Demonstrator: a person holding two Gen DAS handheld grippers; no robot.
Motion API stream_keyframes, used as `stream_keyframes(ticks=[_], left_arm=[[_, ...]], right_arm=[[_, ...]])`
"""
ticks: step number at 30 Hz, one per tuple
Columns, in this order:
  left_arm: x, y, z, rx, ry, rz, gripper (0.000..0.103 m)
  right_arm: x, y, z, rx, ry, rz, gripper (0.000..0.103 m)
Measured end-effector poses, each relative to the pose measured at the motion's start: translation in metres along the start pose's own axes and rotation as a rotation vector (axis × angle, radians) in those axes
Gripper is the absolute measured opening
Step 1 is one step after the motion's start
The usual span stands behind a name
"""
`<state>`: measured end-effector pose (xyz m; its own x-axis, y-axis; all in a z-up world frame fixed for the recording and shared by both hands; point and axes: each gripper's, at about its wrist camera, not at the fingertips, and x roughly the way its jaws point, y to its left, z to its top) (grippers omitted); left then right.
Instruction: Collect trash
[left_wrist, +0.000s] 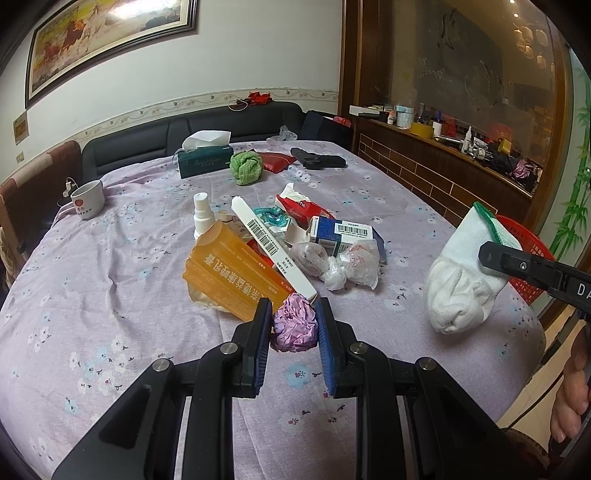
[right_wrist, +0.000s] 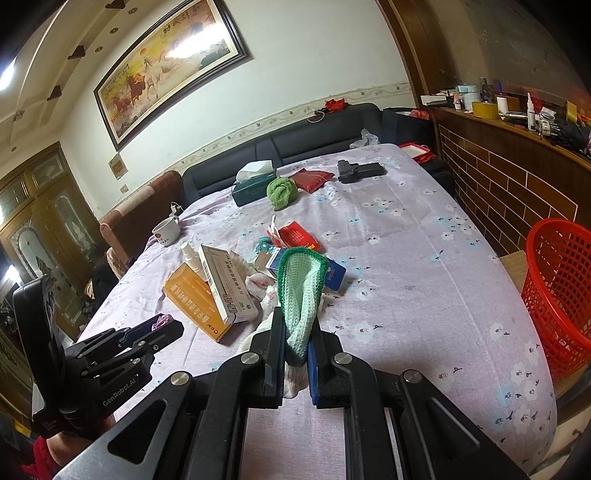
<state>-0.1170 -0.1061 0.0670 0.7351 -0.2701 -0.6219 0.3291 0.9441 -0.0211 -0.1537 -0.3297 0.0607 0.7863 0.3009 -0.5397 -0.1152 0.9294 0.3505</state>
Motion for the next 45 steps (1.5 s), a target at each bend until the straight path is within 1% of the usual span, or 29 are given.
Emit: stream_keyframes(ticks=[19, 27, 32, 37, 41, 43, 45], left_arm=[[0.005, -0.003, 0.000, 0.009, -0.002, 0.004, 0.023], [0.000, -0.007, 0.003, 0.015, -0.001, -0.009, 0.023], [0.000, -0.015, 0.014, 0.023, 0.014, -0.080, 0.023], [0.003, -0.041, 0.033, 0.066, 0.023, -0.136, 0.023], [0.008, -0.075, 0.054, 0.098, 0.027, -0.219, 0.023], [0.012, -0.099, 0.064, 0.127, 0.027, -0.254, 0.023], [0.017, -0.131, 0.075, 0.161, 0.033, -0.314, 0.023]], right_arm=[[-0.003, -0.005, 0.001, 0.009, -0.005, -0.001, 0.010], [-0.006, -0.011, 0.000, 0.023, -0.011, -0.004, 0.010], [-0.018, -0.028, 0.007, 0.058, -0.046, -0.027, 0.010], [-0.043, -0.060, 0.015, 0.117, -0.110, -0.072, 0.010], [-0.070, -0.094, 0.021, 0.164, -0.175, -0.130, 0.010], [-0.087, -0.116, 0.024, 0.191, -0.213, -0.179, 0.011], [-0.101, -0.138, 0.027, 0.218, -0.240, -0.221, 0.011]])
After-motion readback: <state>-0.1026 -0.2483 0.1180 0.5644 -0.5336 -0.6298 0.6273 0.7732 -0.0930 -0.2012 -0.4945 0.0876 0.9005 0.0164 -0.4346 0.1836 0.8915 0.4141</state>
